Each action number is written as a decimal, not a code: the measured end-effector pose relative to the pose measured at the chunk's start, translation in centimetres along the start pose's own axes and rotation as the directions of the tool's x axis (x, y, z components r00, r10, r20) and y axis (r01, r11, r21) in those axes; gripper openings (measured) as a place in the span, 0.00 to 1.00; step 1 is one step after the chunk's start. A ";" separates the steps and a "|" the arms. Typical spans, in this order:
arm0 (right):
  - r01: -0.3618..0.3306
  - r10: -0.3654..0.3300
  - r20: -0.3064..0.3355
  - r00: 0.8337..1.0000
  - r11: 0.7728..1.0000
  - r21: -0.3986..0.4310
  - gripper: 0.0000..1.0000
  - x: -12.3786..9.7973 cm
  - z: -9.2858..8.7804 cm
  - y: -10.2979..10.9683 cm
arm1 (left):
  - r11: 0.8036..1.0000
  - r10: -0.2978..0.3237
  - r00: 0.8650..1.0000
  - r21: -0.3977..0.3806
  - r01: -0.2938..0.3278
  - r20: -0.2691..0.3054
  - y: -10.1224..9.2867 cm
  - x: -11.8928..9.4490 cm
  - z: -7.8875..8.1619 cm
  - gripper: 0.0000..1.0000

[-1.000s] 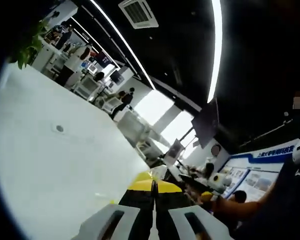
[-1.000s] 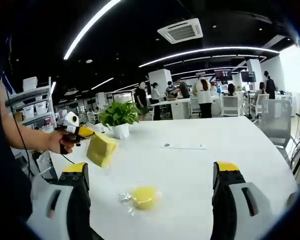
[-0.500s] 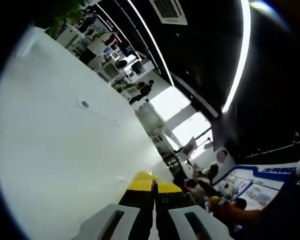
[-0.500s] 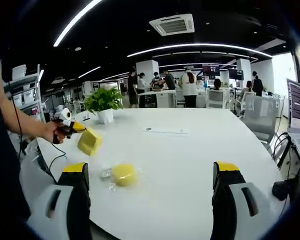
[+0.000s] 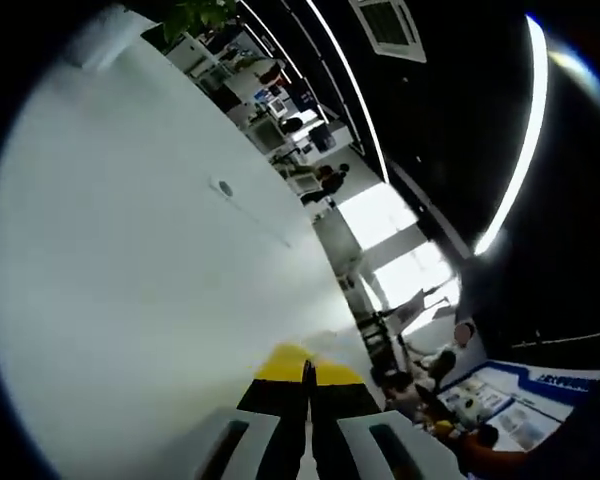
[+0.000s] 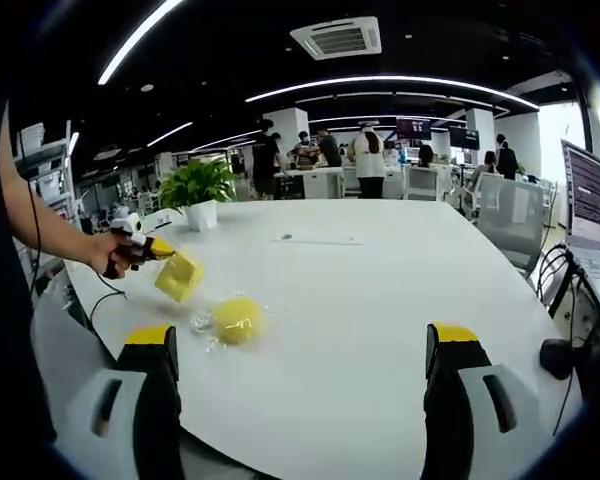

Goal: Compare the silicone blocks by pressing each to a similar depth, holding the contact briefly, and releasing to observe deformation and rebound differences across the visible hardness samples.

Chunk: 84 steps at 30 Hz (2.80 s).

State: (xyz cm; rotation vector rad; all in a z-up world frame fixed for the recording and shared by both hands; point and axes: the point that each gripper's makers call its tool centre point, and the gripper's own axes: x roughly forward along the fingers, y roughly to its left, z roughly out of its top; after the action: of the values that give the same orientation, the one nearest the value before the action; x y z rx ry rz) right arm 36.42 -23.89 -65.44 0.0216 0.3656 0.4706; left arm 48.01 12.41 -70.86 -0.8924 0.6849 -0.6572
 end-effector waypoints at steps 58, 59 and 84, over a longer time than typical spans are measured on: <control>0.003 -0.002 -0.029 1.000 0.999 0.046 0.97 0.2 -1.9 -0.3 | 0.677 0.083 0.977 0.708 -0.199 0.195 -3.9 -3.8 6.3 1.00; 0.003 -0.002 -0.027 1.000 0.999 0.047 0.97 0.3 -1.8 -0.4 | 0.653 0.099 0.981 0.732 -0.192 0.169 -4.1 -3.8 5.7 1.00; 0.001 -0.001 -0.017 1.000 0.998 0.055 0.97 -0.4 -1.3 -0.1 | 0.624 0.099 0.975 0.775 0.095 -0.200 -6.6 4.6 -5.2 1.00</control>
State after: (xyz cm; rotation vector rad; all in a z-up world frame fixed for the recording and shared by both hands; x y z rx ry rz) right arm 35.67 -24.25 -66.57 0.0712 0.3949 0.4599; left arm 45.46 3.43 -68.73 0.0170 0.5091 -0.9614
